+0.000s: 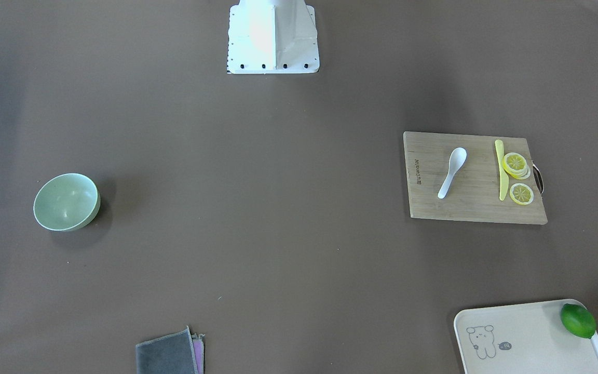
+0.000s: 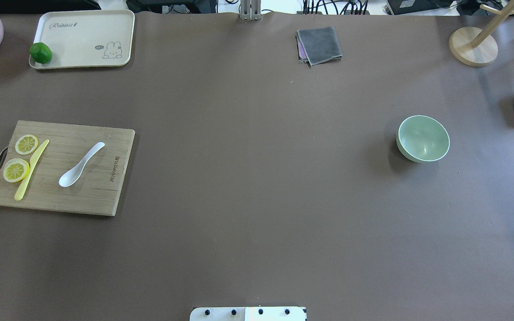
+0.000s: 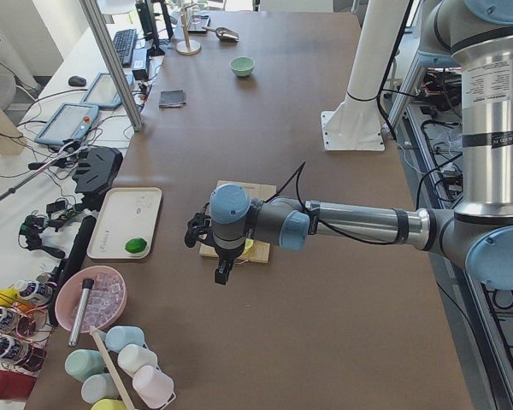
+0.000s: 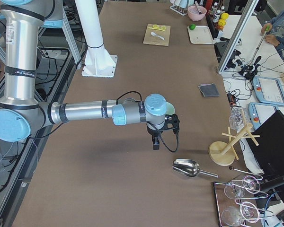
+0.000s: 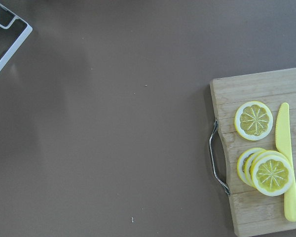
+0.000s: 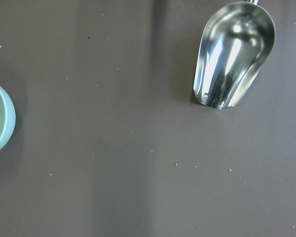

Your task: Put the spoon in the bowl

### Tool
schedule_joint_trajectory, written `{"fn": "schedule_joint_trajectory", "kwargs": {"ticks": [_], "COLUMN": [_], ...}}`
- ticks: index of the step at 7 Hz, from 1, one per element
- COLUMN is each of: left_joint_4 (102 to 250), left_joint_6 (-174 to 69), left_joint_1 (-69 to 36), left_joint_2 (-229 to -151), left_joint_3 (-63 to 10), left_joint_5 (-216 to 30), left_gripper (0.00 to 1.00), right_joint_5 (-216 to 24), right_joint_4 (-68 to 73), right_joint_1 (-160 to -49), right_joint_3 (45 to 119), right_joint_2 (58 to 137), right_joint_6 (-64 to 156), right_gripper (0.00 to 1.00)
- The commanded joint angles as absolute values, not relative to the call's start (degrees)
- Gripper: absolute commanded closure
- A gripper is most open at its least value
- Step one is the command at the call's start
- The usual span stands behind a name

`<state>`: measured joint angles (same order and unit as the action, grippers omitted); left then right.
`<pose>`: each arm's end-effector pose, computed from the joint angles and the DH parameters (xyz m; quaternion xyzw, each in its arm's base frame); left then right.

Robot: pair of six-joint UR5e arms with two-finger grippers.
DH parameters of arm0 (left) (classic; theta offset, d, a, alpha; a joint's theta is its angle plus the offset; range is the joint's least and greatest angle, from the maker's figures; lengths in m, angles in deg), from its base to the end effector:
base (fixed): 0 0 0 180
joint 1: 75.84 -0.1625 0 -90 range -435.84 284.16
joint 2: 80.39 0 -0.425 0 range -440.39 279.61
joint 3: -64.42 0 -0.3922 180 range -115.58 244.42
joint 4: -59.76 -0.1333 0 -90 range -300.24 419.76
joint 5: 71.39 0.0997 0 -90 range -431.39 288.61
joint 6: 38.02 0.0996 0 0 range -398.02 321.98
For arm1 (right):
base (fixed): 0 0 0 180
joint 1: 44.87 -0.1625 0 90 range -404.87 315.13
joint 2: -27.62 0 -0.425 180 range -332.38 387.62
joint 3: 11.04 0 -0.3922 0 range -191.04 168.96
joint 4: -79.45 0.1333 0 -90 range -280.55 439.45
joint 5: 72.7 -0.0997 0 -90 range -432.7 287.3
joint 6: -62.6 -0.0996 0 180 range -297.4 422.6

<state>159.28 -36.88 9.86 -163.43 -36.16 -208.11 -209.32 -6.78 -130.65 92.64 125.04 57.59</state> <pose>-0.0267 -0.4558 0.6034 0.0941 0.3966 0.0886 0.9088 0.0280 -0.4483 0.5912 0.0483 -0.3994 -0.0283 0.9151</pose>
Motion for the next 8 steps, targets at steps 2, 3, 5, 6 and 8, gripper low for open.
{"fn": "schedule_joint_trajectory", "kwargs": {"ticks": [2,3,5,6,8], "left_joint_4": [159.3,159.3,159.4,159.6,159.6], "left_joint_6": [-36.9,-36.9,-36.9,-36.9,-36.7], "left_joint_1": [9.8,9.8,9.8,9.8,9.8], "left_joint_2": [-163.4,-163.4,-163.4,-163.4,-163.7], "left_joint_3": [-36.0,-35.9,-35.9,-36.0,-36.0], "left_joint_5": [-207.9,-207.9,-208.2,-208.2,-208.3], "left_gripper": [0.02,0.02,0.02,0.02,0.02], "right_joint_5": [-209.1,-209.2,-209.1,-209.1,-209.2], "right_joint_4": [-6.8,-6.8,-6.9,-6.9,-6.8], "right_joint_1": [-130.6,-130.6,-130.6,-130.6,-130.6], "right_joint_3": [92.2,92.2,92.1,91.9,91.8], "right_joint_2": [125.0,124.9,124.6,124.7,124.6], "right_joint_6": [57.7,57.5,57.3,57.5,57.9], "right_gripper": [0.00,0.00,0.00,0.00,0.00]}}
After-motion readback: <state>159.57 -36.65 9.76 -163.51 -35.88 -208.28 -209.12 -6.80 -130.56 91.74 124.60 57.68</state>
